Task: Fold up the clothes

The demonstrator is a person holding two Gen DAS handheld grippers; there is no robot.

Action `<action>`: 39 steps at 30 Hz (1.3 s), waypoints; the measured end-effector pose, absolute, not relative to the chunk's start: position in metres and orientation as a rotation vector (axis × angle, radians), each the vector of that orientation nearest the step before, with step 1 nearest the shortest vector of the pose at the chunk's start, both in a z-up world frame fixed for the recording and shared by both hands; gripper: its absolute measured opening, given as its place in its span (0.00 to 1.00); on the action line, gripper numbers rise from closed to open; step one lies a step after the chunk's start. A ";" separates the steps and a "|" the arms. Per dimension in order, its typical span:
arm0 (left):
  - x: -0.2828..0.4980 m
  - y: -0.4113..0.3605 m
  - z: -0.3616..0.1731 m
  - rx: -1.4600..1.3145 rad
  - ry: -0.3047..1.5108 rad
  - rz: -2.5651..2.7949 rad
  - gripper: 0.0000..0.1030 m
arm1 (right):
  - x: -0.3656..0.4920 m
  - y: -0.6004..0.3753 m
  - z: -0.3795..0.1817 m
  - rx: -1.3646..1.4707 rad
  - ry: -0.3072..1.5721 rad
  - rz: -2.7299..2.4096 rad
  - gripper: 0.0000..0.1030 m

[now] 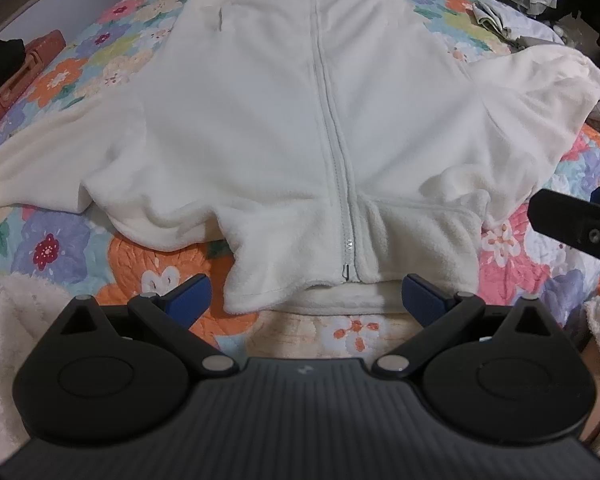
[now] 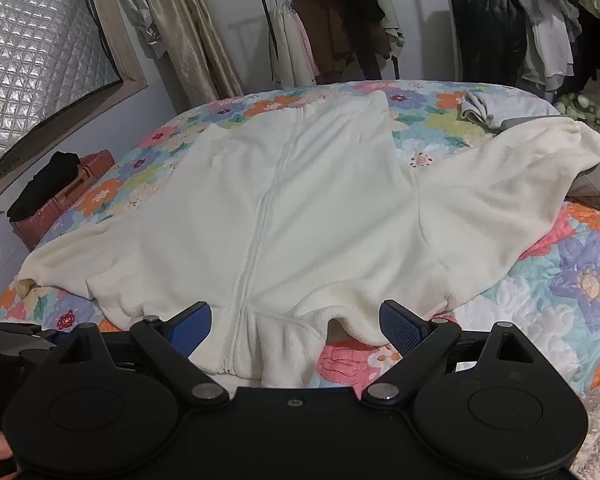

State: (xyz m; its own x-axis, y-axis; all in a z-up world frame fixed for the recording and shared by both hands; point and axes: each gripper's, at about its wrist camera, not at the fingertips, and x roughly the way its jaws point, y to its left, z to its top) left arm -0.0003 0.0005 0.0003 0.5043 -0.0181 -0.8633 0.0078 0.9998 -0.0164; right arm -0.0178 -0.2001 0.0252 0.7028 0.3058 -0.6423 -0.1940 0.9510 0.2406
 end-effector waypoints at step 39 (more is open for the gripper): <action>-0.016 -0.002 0.019 0.053 1.004 -0.018 1.00 | -0.033 -0.189 0.033 0.112 0.759 0.290 0.91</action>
State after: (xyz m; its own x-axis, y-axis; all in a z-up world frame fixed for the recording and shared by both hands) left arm -0.0158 -0.0021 0.0188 0.5372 0.0088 -0.8434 0.0396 0.9986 0.0356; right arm -0.0325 -0.1887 0.0326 0.6883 0.2989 -0.6610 -0.2187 0.9543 0.2038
